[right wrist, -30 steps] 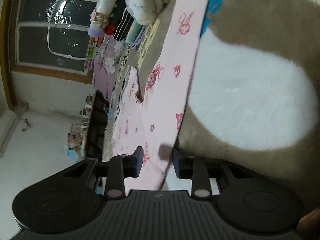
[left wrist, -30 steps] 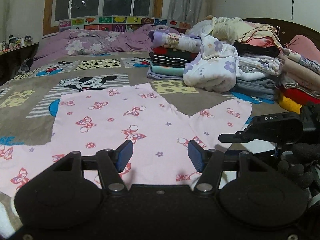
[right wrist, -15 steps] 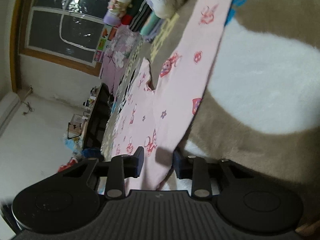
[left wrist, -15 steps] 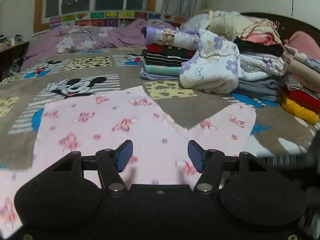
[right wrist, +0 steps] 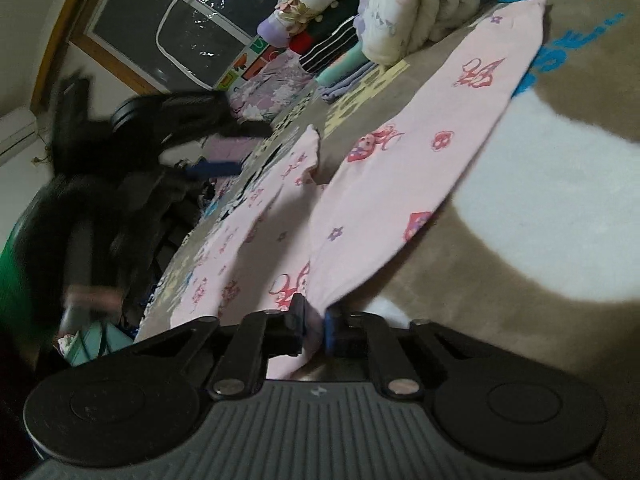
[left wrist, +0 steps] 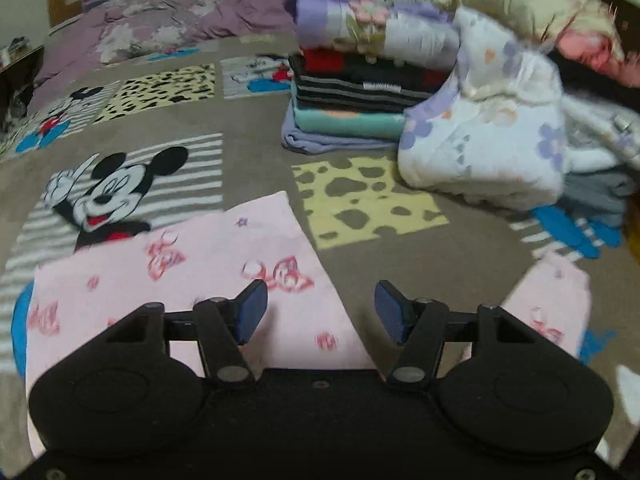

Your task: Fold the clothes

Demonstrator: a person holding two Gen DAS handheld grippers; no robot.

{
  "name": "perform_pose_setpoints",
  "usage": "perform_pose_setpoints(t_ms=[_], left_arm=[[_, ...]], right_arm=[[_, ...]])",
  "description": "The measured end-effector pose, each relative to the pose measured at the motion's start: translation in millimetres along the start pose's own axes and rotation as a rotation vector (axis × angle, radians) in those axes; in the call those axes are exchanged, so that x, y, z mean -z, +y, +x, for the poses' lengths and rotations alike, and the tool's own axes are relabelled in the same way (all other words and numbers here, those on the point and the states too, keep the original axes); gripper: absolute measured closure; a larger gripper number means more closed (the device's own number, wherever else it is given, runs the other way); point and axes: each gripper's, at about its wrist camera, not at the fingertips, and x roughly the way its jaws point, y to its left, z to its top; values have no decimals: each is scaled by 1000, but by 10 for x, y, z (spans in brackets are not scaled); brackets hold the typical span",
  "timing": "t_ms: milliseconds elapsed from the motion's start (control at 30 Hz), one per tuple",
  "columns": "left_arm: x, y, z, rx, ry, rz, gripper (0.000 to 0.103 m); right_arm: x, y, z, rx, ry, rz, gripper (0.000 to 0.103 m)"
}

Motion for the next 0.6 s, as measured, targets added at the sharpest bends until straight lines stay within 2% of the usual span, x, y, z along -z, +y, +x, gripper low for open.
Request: perform_pose_setpoints(t_ms=[67, 100, 167, 233, 400, 467, 500, 600], left_arm=[[-130, -66, 175, -29, 32, 30, 51], [-195, -99, 263, -43, 48, 45, 57], [-303, -173, 432, -64, 82, 80, 60], [-383, -241, 580, -87, 116, 112, 68], [-495, -409, 906, -163, 213, 177, 69], [-501, -458, 990, -215, 233, 205, 73], [-504, -461, 1023, -228, 243, 205, 80], [-524, -469, 1105, -265, 263, 207, 80]], right_arm=[[22, 33, 3, 11, -1, -27, 95], [30, 49, 3, 18, -1, -42, 95], [31, 42, -1, 20, 2, -33, 95], [34, 35, 0, 20, 6, -20, 95], [25, 38, 5, 24, 17, -1, 95], [24, 32, 2, 23, 22, 9, 95], [23, 30, -1, 22, 25, 12, 95], [9, 21, 3, 19, 31, 25, 95]])
